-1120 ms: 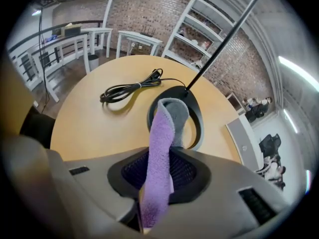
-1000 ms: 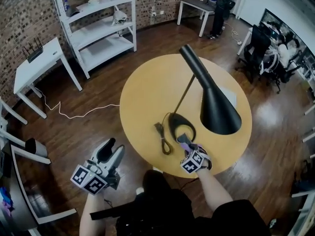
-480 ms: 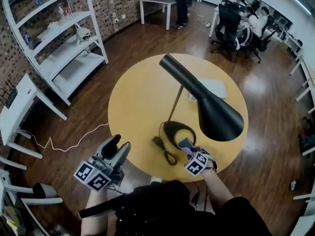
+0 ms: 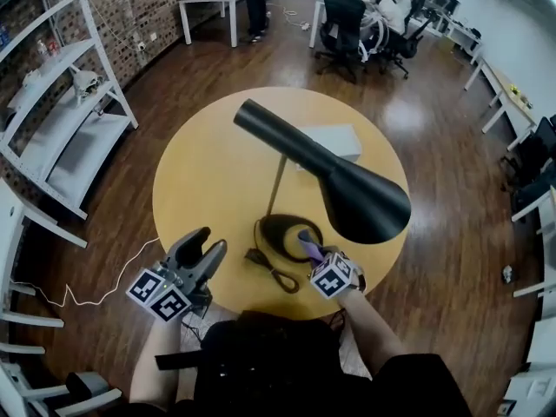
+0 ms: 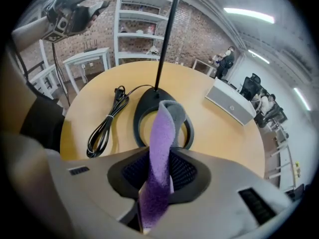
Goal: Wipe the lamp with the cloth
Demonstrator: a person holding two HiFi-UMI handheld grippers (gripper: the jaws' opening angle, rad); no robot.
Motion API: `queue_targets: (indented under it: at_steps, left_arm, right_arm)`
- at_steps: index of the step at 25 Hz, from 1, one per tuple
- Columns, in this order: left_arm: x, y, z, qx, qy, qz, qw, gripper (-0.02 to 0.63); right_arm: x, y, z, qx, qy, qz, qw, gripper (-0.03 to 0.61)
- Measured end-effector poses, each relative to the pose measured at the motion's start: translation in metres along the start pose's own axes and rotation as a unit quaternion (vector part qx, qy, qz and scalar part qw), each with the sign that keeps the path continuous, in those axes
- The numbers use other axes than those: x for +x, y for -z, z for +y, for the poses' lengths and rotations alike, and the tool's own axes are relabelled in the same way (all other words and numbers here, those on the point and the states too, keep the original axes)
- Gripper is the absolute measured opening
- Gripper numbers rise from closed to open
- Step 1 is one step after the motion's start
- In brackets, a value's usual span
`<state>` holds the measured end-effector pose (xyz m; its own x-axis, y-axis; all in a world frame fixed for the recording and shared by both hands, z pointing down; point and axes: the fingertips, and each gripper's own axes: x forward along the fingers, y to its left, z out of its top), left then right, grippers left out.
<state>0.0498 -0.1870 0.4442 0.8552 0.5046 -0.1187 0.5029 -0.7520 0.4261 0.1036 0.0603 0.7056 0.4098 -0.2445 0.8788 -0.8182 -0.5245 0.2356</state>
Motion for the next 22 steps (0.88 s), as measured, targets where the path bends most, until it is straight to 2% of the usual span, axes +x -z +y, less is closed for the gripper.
queue_targets:
  at_steps: [3, 6, 10, 15, 20, 22]
  left_arm:
    - [0.015, 0.011, 0.006, -0.012, 0.028, 0.017, 0.9994, 0.209]
    - [0.023, 0.018, 0.010, -0.024, 0.058, 0.033, 0.9975, 0.209]
    - [0.029, 0.019, 0.030, -0.038, 0.088, 0.055, 0.9939, 0.209]
    - [0.042, 0.006, 0.056, -0.045, 0.125, 0.078, 0.9880, 0.209]
    - [0.051, 0.002, 0.070, -0.054, 0.166, 0.092, 0.9804, 0.209]
    - [0.052, 0.002, 0.072, -0.059, 0.182, 0.097, 0.9768, 0.209]
  right_arm:
    - [0.003, -0.002, 0.003, -0.007, 0.030, 0.025, 0.999, 0.094]
    - [0.010, -0.002, 0.027, -0.009, 0.019, 0.031, 0.999, 0.094]
    - [0.006, -0.010, 0.032, 0.022, 0.032, 0.047, 0.998, 0.094]
    - [0.017, -0.017, 0.043, 0.087, 0.031, 0.075, 0.993, 0.094]
    - [0.024, -0.039, 0.072, 0.101, 0.019, 0.090, 0.991, 0.094]
    - [0.022, -0.046, 0.078, 0.111, 0.038, 0.087, 0.989, 0.092]
